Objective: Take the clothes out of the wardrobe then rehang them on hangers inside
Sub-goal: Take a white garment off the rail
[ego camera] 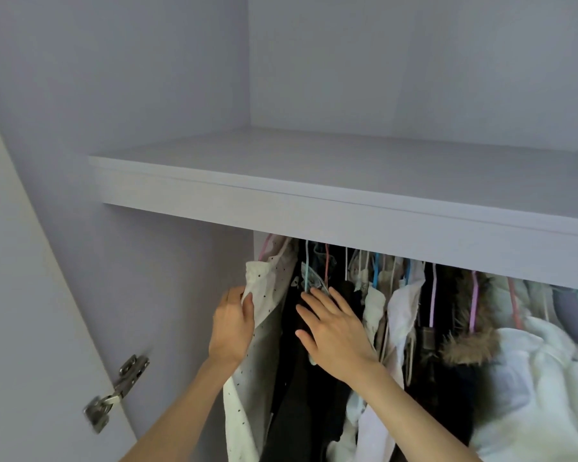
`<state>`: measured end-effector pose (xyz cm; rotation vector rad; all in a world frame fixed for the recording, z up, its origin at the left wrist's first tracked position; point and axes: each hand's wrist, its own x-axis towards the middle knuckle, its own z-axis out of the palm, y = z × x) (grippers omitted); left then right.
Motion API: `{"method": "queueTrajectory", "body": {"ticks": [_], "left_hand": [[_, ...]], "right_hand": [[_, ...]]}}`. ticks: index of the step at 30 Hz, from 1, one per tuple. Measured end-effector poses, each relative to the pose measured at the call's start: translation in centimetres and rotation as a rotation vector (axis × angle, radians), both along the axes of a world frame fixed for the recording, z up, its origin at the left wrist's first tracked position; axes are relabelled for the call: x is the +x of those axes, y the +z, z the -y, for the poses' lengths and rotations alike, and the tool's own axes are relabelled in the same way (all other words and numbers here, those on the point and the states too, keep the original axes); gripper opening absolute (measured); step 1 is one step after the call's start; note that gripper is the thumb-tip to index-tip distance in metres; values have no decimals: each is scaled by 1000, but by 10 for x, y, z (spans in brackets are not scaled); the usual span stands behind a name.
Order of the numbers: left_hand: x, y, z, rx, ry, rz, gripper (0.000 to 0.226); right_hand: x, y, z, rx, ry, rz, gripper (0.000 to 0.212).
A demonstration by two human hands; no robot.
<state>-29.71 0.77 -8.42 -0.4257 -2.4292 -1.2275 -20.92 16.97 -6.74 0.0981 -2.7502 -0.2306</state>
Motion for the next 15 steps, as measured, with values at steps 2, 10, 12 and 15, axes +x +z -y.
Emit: {"method": "queueTrajectory", "body": {"ticks": [2, 10, 12, 15], "left_hand": [[2, 7, 3, 32, 4, -50, 22], [48, 5, 28, 132, 2, -15, 5], [61, 2, 38, 109, 31, 18, 4], [94, -5, 50, 106, 78, 73, 3]], "right_hand": [[-2, -2, 1, -6, 13, -14, 49], [-9, -1, 10, -291, 101, -159, 43], [-6, 9, 25, -523, 157, -214, 36], [4, 25, 55, -945, 236, -72, 37]]}}
